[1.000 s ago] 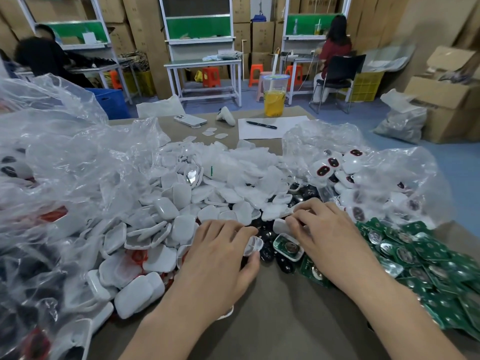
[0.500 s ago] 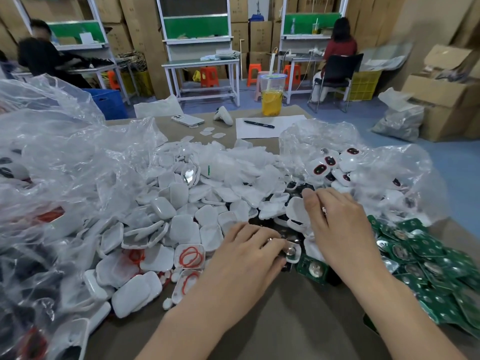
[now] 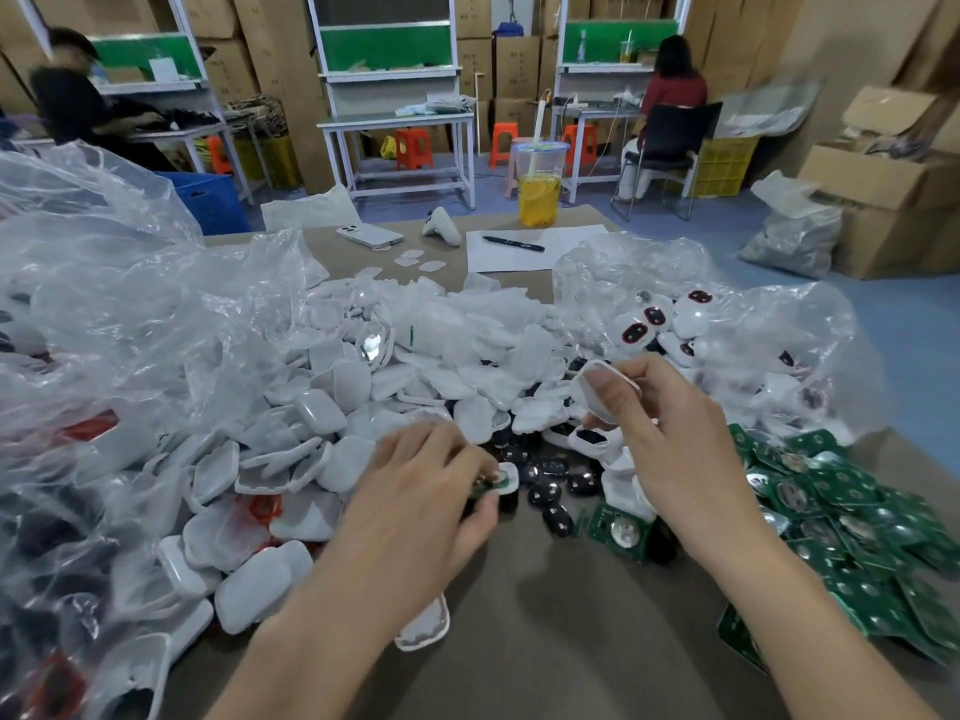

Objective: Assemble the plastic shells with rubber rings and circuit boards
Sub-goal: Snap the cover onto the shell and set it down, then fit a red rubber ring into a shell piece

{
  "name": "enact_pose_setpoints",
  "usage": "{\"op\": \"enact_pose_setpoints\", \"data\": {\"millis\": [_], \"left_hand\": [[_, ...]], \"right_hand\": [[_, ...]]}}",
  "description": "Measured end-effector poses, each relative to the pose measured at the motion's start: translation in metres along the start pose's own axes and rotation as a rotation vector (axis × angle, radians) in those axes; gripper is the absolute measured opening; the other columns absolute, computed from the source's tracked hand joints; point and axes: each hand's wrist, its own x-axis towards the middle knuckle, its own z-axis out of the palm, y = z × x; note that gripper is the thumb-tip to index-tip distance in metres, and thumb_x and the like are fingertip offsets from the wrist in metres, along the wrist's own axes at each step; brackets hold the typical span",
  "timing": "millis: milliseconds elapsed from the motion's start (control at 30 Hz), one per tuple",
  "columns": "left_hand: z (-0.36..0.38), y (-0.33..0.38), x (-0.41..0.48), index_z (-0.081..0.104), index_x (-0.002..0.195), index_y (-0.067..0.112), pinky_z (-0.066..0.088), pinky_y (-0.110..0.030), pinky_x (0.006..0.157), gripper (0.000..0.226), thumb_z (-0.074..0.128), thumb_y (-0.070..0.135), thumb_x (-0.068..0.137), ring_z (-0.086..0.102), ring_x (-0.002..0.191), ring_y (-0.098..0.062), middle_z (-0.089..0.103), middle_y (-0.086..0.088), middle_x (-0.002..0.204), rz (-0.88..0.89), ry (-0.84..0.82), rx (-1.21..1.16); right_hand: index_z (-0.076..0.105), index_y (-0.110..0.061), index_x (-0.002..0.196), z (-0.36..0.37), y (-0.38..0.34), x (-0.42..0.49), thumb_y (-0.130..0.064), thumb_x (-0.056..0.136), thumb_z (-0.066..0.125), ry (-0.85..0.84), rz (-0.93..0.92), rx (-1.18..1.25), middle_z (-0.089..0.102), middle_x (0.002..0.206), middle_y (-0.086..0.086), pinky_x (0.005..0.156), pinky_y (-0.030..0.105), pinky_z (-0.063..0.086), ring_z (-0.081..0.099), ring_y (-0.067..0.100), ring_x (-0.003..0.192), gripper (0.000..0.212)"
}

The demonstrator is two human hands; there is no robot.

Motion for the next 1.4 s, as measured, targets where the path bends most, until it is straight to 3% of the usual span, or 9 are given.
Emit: {"op": "enact_pose_setpoints", "data": {"millis": [67, 300, 467, 567, 633, 733, 867, 1033, 1400], "left_hand": [[-0.002, -0.005, -0.002, 0.072, 0.100, 0.024, 0.049, -0.040, 0.091, 0.018, 0.067, 0.036, 0.087, 0.059, 0.098, -0.023, 0.061, 0.006, 0.096, -0.022, -0.019, -0.031], [-0.021, -0.024, -0.008, 0.070, 0.115, 0.024, 0.037, -0.031, 0.092, 0.019, 0.057, 0.026, 0.100, 0.048, 0.108, -0.010, 0.064, 0.013, 0.107, -0.162, 0.169, -0.240], [-0.031, -0.038, -0.037, 0.070, 0.107, 0.021, 0.044, -0.035, 0.088, 0.014, 0.066, 0.018, 0.094, 0.052, 0.103, -0.012, 0.066, 0.013, 0.099, -0.246, 0.252, -0.239], [-0.028, -0.045, -0.063, 0.069, 0.094, 0.027, 0.040, -0.033, 0.089, 0.016, 0.059, 0.039, 0.091, 0.056, 0.097, -0.011, 0.065, 0.021, 0.093, -0.193, 0.180, -0.172], [-0.026, -0.050, -0.075, 0.070, 0.096, 0.029, 0.038, -0.033, 0.088, 0.025, 0.053, 0.046, 0.087, 0.057, 0.098, -0.013, 0.064, 0.022, 0.096, -0.175, 0.134, -0.141], [-0.025, -0.049, -0.081, 0.074, 0.109, 0.031, 0.034, -0.031, 0.085, 0.038, 0.049, 0.050, 0.087, 0.058, 0.097, -0.019, 0.063, 0.017, 0.100, -0.210, 0.072, -0.072], [-0.025, -0.044, -0.075, 0.075, 0.105, 0.033, 0.030, -0.030, 0.087, 0.044, 0.042, 0.056, 0.087, 0.058, 0.099, -0.020, 0.062, 0.015, 0.098, -0.268, 0.052, -0.074], [-0.023, -0.042, -0.075, 0.070, 0.091, 0.028, 0.031, -0.031, 0.087, 0.038, 0.044, 0.055, 0.085, 0.060, 0.098, -0.022, 0.063, 0.015, 0.097, -0.284, 0.073, -0.087], [-0.024, -0.032, -0.063, 0.071, 0.090, 0.024, 0.036, -0.029, 0.081, 0.029, 0.050, 0.043, 0.087, 0.048, 0.094, -0.002, 0.054, 0.031, 0.089, -0.208, 0.343, -0.207]], "right_hand": [[0.066, -0.033, 0.092, 0.001, -0.002, 0.001, -0.061, 0.088, 0.057, -0.014, 0.037, 0.134, 0.073, 0.083, -0.017, 0.069, 0.032, 0.055, 0.068, -0.001, 0.078, 0.030], [0.071, -0.028, 0.097, 0.004, -0.006, 0.001, -0.030, 0.094, 0.066, -0.104, 0.079, 0.343, 0.072, 0.077, -0.010, 0.059, 0.012, 0.050, 0.067, 0.005, 0.064, 0.007], [0.063, -0.048, 0.118, 0.013, -0.007, -0.011, -0.031, 0.099, 0.060, -0.379, 0.011, 0.128, 0.070, 0.076, -0.002, 0.068, 0.031, 0.057, 0.068, 0.009, 0.065, 0.025], [0.065, -0.047, 0.117, 0.019, -0.007, -0.017, -0.031, 0.101, 0.055, -0.489, -0.048, -0.044, 0.068, 0.072, -0.019, 0.064, 0.014, 0.047, 0.064, -0.002, 0.064, 0.025], [0.067, -0.041, 0.120, 0.022, -0.007, -0.020, -0.033, 0.101, 0.053, -0.503, -0.112, -0.180, 0.062, 0.096, -0.034, 0.070, 0.006, 0.040, 0.057, -0.015, 0.076, 0.025], [0.064, -0.043, 0.122, 0.025, -0.009, -0.024, -0.041, 0.101, 0.048, -0.449, -0.221, -0.335, 0.053, 0.118, -0.029, 0.078, 0.012, 0.042, 0.056, -0.007, 0.092, 0.026], [0.067, -0.039, 0.113, 0.034, -0.019, -0.033, -0.037, 0.100, 0.049, -0.324, -0.350, -0.403, 0.054, 0.108, -0.020, 0.064, 0.014, 0.038, 0.056, 0.002, 0.075, 0.023], [0.058, -0.039, 0.128, 0.055, -0.019, -0.039, -0.051, 0.101, 0.043, -0.511, -0.493, -0.644, 0.049, 0.125, -0.011, 0.099, 0.031, 0.034, 0.044, 0.014, 0.113, 0.034], [0.059, -0.039, 0.123, 0.050, -0.013, -0.035, -0.051, 0.101, 0.045, -0.553, -0.552, -0.628, 0.047, 0.133, -0.011, 0.101, 0.030, 0.033, 0.044, 0.014, 0.118, 0.029]]}}
